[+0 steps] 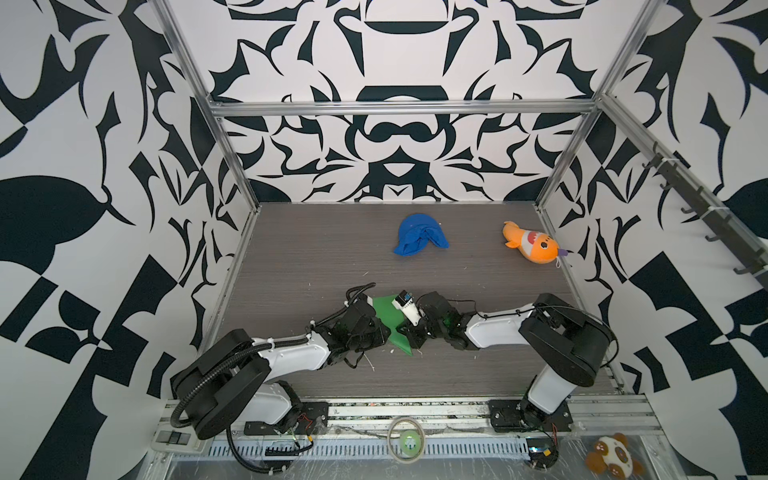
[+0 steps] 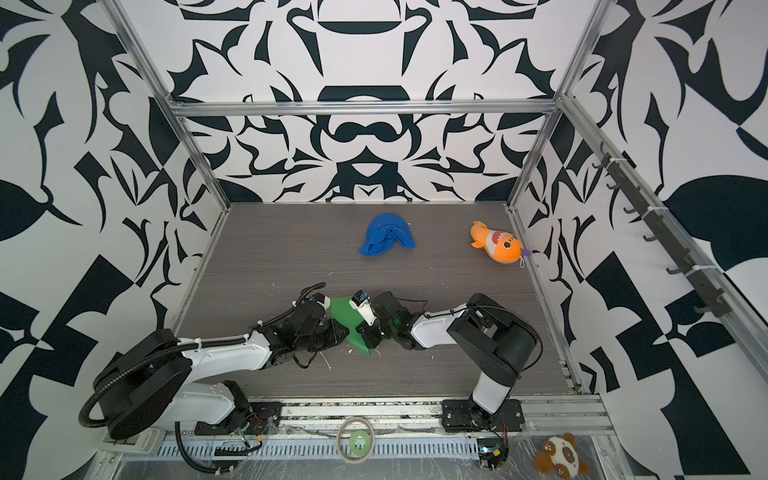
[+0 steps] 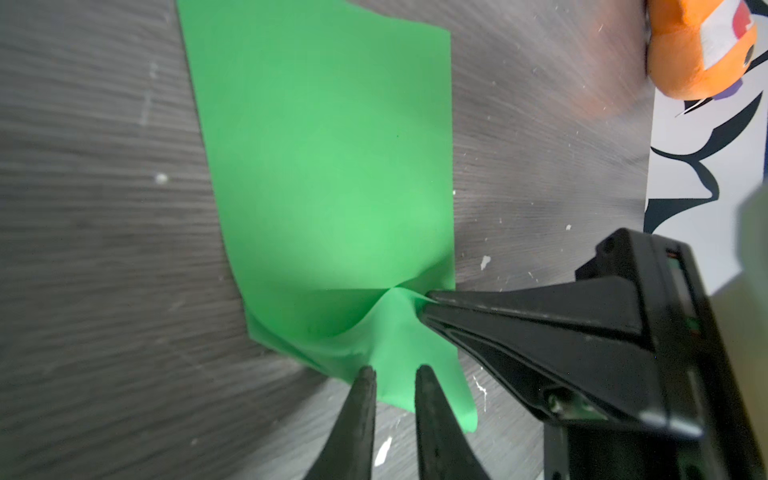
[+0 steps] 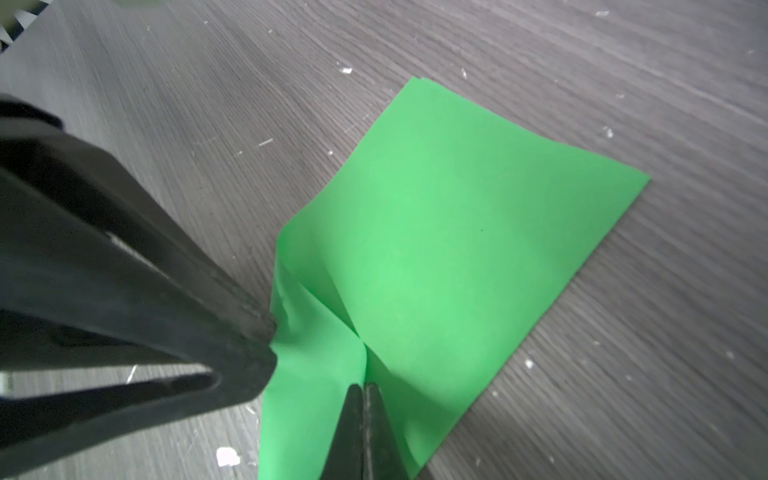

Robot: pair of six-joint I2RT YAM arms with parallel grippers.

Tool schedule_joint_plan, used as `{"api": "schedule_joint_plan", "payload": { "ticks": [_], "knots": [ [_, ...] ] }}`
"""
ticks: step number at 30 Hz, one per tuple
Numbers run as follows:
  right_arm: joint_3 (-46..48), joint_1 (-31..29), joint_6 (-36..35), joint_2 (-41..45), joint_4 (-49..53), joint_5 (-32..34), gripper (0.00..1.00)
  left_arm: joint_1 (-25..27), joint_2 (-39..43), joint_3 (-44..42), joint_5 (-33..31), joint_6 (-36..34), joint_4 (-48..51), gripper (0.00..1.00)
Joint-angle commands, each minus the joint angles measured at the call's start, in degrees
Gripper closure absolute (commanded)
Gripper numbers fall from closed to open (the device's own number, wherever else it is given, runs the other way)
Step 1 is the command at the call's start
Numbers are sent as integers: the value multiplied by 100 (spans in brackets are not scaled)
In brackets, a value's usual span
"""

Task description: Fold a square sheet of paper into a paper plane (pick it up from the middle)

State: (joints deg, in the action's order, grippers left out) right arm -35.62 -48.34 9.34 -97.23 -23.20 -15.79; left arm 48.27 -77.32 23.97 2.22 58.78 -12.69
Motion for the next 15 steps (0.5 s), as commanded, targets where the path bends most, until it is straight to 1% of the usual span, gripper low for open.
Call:
{"api": "schedule_joint_plan", "payload": {
  "ticks": [1, 11, 15],
  "knots": [
    [-68, 27, 76, -94, 255, 2, 98, -29, 3, 57, -205, -79, 374, 78],
    [-73, 27, 85, -115, 255, 5, 98, -98, -230, 183, -316, -34, 395, 83],
    [-77, 26, 85, -121, 255, 15, 98, -124, -238, 255, -380, 18, 560, 85]
  ]
}}
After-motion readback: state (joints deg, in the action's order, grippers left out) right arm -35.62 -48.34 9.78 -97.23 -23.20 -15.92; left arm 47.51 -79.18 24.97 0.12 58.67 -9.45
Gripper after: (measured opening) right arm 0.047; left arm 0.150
